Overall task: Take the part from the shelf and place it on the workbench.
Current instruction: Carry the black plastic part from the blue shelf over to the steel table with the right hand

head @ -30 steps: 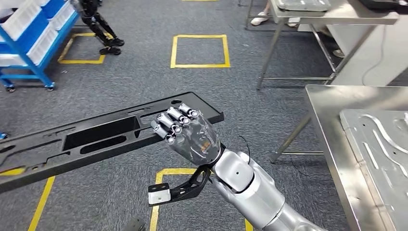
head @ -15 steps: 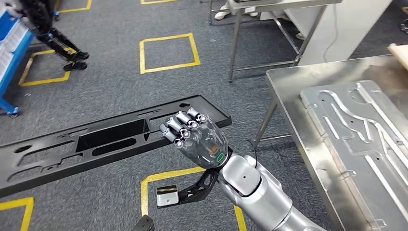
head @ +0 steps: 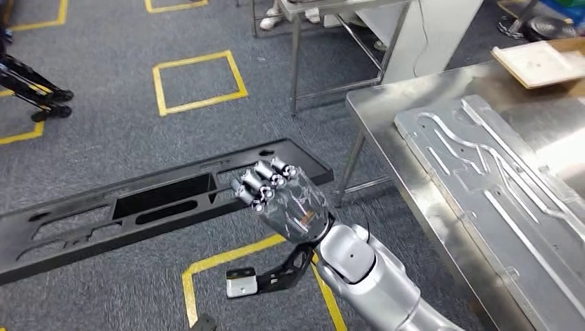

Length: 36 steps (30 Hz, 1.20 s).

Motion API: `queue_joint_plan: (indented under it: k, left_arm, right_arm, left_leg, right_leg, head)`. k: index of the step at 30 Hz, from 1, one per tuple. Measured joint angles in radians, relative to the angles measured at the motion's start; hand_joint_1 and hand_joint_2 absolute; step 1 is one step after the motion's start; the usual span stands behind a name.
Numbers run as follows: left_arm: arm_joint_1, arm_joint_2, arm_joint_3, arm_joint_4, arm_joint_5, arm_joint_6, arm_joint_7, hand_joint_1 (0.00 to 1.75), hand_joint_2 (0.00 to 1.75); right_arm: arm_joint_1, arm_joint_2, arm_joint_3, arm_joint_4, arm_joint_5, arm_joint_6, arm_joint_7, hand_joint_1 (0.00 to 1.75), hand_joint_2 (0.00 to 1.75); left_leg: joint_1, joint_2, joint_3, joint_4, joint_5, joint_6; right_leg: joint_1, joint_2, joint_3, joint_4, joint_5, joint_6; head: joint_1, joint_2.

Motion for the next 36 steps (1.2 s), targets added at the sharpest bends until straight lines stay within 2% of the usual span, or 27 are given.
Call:
queue_joint_plan:
  k: [1, 2, 3, 4, 5, 7, 8, 9, 11, 12, 13, 15, 16, 17, 18, 19, 20, 22, 24, 26, 27, 28, 30, 32, 33, 34, 36]
  left_arm:
    - [0.002, 0.001, 0.000, 0.000, 0.000, 0.000, 0.000, 0.00, 0.00]
    - [0.004, 0.002, 0.000, 0.000, 0.000, 0.000, -0.001, 0.00, 0.00]
    - [0.004, 0.004, 0.000, 0.000, 0.000, 0.000, -0.002, 0.00, 0.00]
    - [0.002, 0.004, 0.000, 0.000, 0.000, 0.000, -0.003, 0.00, 0.00]
    - [0.000, 0.004, -0.001, 0.000, 0.000, 0.000, -0.003, 0.00, 0.00]
    - [-0.004, 0.004, -0.002, 0.000, 0.000, 0.000, -0.003, 0.00, 0.00]
    - [-0.005, 0.004, -0.002, 0.000, 0.000, 0.000, -0.003, 0.00, 0.00]
    - [-0.006, 0.004, -0.004, 0.000, -0.001, 0.000, -0.004, 0.00, 0.00]
    - [-0.009, 0.003, -0.006, 0.000, -0.004, 0.000, -0.004, 0.00, 0.00]
    - [-0.012, 0.002, -0.007, 0.000, -0.006, 0.000, -0.004, 0.00, 0.00]
    - [-0.014, 0.001, -0.008, 0.000, -0.007, 0.000, -0.005, 0.00, 0.00]
    - [-0.013, 0.000, -0.010, 0.000, -0.009, 0.000, -0.006, 0.00, 0.00]
    - [-0.011, 0.000, -0.011, 0.000, -0.009, 0.000, -0.006, 0.00, 0.00]
    - [-0.009, 0.000, -0.012, 0.000, -0.009, 0.001, -0.006, 0.00, 0.00]
    - [-0.007, 0.000, -0.012, 0.000, -0.008, 0.001, -0.006, 0.00, 0.00]
    - [-0.007, 0.000, -0.012, 0.000, -0.007, 0.002, -0.006, 0.00, 0.00]
    - [-0.008, 0.000, -0.013, 0.000, -0.005, 0.002, -0.007, 0.00, 0.00]
    - [-0.007, 0.000, -0.013, 0.000, -0.001, 0.003, -0.008, 0.00, 0.00]
    - [-0.007, 0.001, -0.013, 0.000, 0.001, 0.004, -0.010, 0.00, 0.00]
    - [-0.007, 0.000, -0.013, 0.000, 0.001, 0.004, -0.010, 0.00, 0.00]
    - [-0.008, -0.001, -0.013, 0.000, 0.001, 0.005, -0.011, 0.00, 0.00]
    - [-0.009, -0.003, -0.013, 0.000, 0.002, 0.005, -0.011, 0.00, 0.00]
    - [-0.008, -0.004, -0.013, 0.000, 0.003, 0.008, -0.012, 0.00, 0.00]
    - [-0.002, -0.003, -0.013, 0.000, 0.004, 0.011, -0.012, 0.00, 0.00]
    - [0.001, -0.003, -0.013, 0.000, 0.004, 0.012, -0.012, 0.00, 0.00]
    - [0.001, -0.002, -0.013, 0.000, 0.005, 0.012, -0.012, 0.00, 0.00]
    - [0.000, -0.002, -0.013, 0.000, 0.005, 0.012, -0.012, 0.00, 0.00]
  right_arm:
    - [0.000, 0.000, 0.000, 0.001, 0.000, 0.000, 0.001, 1.75, 1.75]
    - [0.001, 0.000, 0.000, 0.002, 0.000, 0.000, 0.001, 1.75, 1.75]
    - [0.002, 0.000, 0.000, 0.003, 0.001, 0.000, 0.002, 1.75, 1.75]
    - [0.002, 0.000, 0.000, 0.003, 0.001, 0.000, 0.003, 1.75, 1.75]
    - [0.002, 0.000, 0.000, 0.003, 0.001, 0.000, 0.004, 1.75, 1.75]
    - [0.000, 0.000, 0.000, 0.002, 0.003, 0.000, 0.005, 1.75, 1.75]
    - [0.000, 0.000, 0.000, 0.002, 0.004, 0.000, 0.006, 1.75, 1.75]
    - [0.000, -0.001, 0.000, 0.002, 0.008, 0.000, 0.007, 1.75, 1.75]
    - [0.003, -0.003, 0.000, -0.001, 0.017, 0.000, 0.010, 1.75, 1.75]
    - [0.005, -0.006, 0.000, -0.004, 0.023, 0.000, 0.013, 1.75, 1.75]
    - [0.006, -0.008, 0.000, -0.007, 0.028, 0.000, 0.015, 1.75, 1.75]
    - [0.010, -0.011, 0.000, -0.012, 0.035, 0.000, 0.020, 1.75, 1.75]
    - [0.013, -0.013, 0.000, -0.014, 0.037, 0.000, 0.022, 1.75, 1.75]
    - [0.016, -0.015, 0.000, -0.015, 0.038, 0.000, 0.024, 1.75, 1.75]
    - [0.019, -0.018, 0.000, -0.016, 0.039, 0.000, 0.025, 1.75, 1.75]
    - [0.021, -0.021, 0.000, -0.017, 0.040, 0.000, 0.025, 1.75, 1.75]
    - [0.022, -0.023, 0.000, -0.018, 0.040, 0.000, 0.025, 1.75, 1.75]
    - [0.021, -0.024, 0.000, -0.020, 0.040, 0.000, 0.027, 1.75, 1.75]
    - [0.020, -0.025, 0.000, -0.023, 0.040, 0.000, 0.028, 1.75, 1.75]
    - [0.021, -0.027, 0.000, -0.025, 0.040, 0.000, 0.028, 1.75, 1.75]
    - [0.021, -0.029, 0.000, -0.026, 0.040, 0.000, 0.028, 1.75, 1.75]
    - [0.020, -0.030, 0.000, -0.027, 0.041, 0.000, 0.028, 1.75, 1.75]
    - [0.017, -0.032, 0.000, -0.028, 0.046, 0.000, 0.029, 1.75, 1.75]
    - [0.018, -0.033, 0.000, -0.028, 0.053, 0.000, 0.033, 1.75, 1.75]
    - [0.019, -0.035, 0.000, -0.028, 0.056, 0.000, 0.036, 1.75, 1.75]
    - [0.019, -0.037, 0.000, -0.028, 0.058, 0.000, 0.039, 1.75, 1.75]
    - [0.019, -0.039, 0.000, -0.029, 0.059, 0.000, 0.042, 1.75, 1.75]
  left_leg:
    - [-0.001, 0.013, -0.001, 0.001, -0.001, 0.001]
    - [-0.002, 0.027, -0.002, 0.002, -0.001, 0.002]
    - [-0.003, 0.040, -0.003, 0.004, -0.002, 0.001]
    - [-0.003, 0.052, -0.002, 0.005, -0.004, 0.001]
    - [-0.003, 0.062, 0.000, 0.005, -0.006, -0.001]
    - [-0.008, 0.080, 0.003, 0.007, -0.012, -0.006]
    - [-0.011, 0.089, 0.005, 0.008, -0.013, -0.010]
    - [-0.014, 0.098, 0.006, 0.008, -0.015, -0.014]
    - [-0.014, 0.114, 0.009, 0.009, -0.021, -0.023]
    - [-0.013, 0.102, 0.007, 0.020, -0.032, -0.029]
    - [-0.011, 0.081, -0.002, 0.046, -0.053, -0.033]
    - [-0.008, 0.028, -0.048, 0.155, -0.115, -0.039]
    - [-0.008, 0.016, -0.078, 0.220, -0.141, -0.041]
    - [-0.007, 0.010, -0.100, 0.266, -0.153, -0.042]
    - [-0.007, 0.008, -0.110, 0.282, -0.145, -0.042]
    - [-0.007, 0.005, -0.101, 0.257, -0.117, -0.041]
    - [-0.006, -0.004, -0.077, 0.199, -0.077, -0.039]
    - [-0.002, -0.050, -0.024, 0.078, -0.022, -0.033]
    - [-0.002, -0.081, -0.005, 0.029, -0.016, -0.027]
    - [-0.002, -0.064, -0.004, 0.020, -0.013, -0.018]
    - [0.000, -0.053, -0.003, 0.015, -0.009, -0.011]
    - [0.002, -0.040, -0.001, 0.010, -0.005, -0.004]
    - [0.001, -0.014, -0.001, 0.005, -0.002, 0.005]
    - [-0.002, 0.014, -0.002, 0.005, -0.003, 0.007]
    - [-0.002, 0.028, -0.002, 0.005, -0.003, 0.008]
    - [-0.003, 0.041, -0.001, 0.005, -0.004, 0.008]
    - [-0.004, 0.061, 0.003, 0.005, -0.008, 0.006]
  right_leg:
    - [-0.002, -0.009, -0.026, 0.059, -0.024, 0.002]
    - [-0.003, -0.013, -0.041, 0.095, -0.033, 0.002]
    - [-0.003, -0.017, -0.038, 0.095, -0.022, 0.002]
    - [-0.003, -0.022, -0.014, 0.056, 0.004, 0.001]
    - [-0.001, -0.035, 0.023, -0.010, 0.036, -0.002]
    - [0.009, -0.077, 0.089, -0.129, 0.071, -0.012]
    - [0.014, -0.090, 0.102, -0.157, 0.074, -0.015]
    - [0.018, -0.092, 0.103, -0.165, 0.070, -0.019]
    - [0.015, -0.067, 0.102, -0.170, 0.074, -0.029]
    - [0.011, -0.056, 0.103, -0.174, 0.077, -0.035]
    - [0.007, -0.045, 0.104, -0.178, 0.080, -0.040]
    - [0.003, -0.023, 0.104, -0.180, 0.083, -0.047]
    - [0.003, -0.010, 0.104, -0.180, 0.084, -0.048]
    - [0.003, 0.004, 0.104, -0.179, 0.084, -0.049]
    - [0.002, 0.019, 0.104, -0.177, 0.084, -0.049]
    - [0.002, 0.033, 0.104, -0.175, 0.084, -0.048]
    - [0.002, 0.047, 0.104, -0.172, 0.084, -0.047]
    - [0.001, 0.073, 0.099, -0.164, 0.083, -0.041]
    - [-0.002, 0.094, 0.088, -0.159, 0.087, -0.030]
    - [-0.004, 0.108, 0.079, -0.161, 0.092, -0.016]
    - [-0.002, 0.096, 0.075, -0.156, 0.088, -0.011]
    - [0.001, 0.072, 0.066, -0.136, 0.075, -0.006]
    - [0.002, 0.013, 0.023, -0.042, 0.019, 0.000]
    - [-0.002, -0.010, -0.032, 0.076, -0.029, 0.005]
    - [-0.004, -0.014, -0.042, 0.098, -0.029, 0.006]
    - [-0.005, -0.018, -0.032, 0.084, -0.012, 0.006]
    - [-0.002, -0.041, 0.037, -0.038, 0.049, -0.002]
  head:
    - [0.000, 0.000]
    - [0.000, 0.000]
    - [0.000, 0.000]
    - [0.000, 0.000]
    - [0.000, 0.000]
    - [0.000, 0.000]
    - [0.000, 0.000]
    - [-0.001, 0.000]
    - [-0.001, 0.000]
    - [-0.001, 0.000]
    - [-0.001, 0.000]
    - [-0.001, 0.000]
    - [-0.001, 0.000]
    - [-0.001, 0.000]
    - [-0.001, 0.000]
    - [-0.001, 0.000]
    - [-0.001, 0.000]
    - [-0.001, 0.000]
    - [-0.001, 0.000]
    - [-0.001, 0.000]
    - [0.000, 0.000]
    - [0.002, 0.000]
    - [0.006, 0.000]
    - [0.006, 0.000]
    - [0.006, 0.000]
    - [0.006, 0.000]
    - [0.006, 0.000]
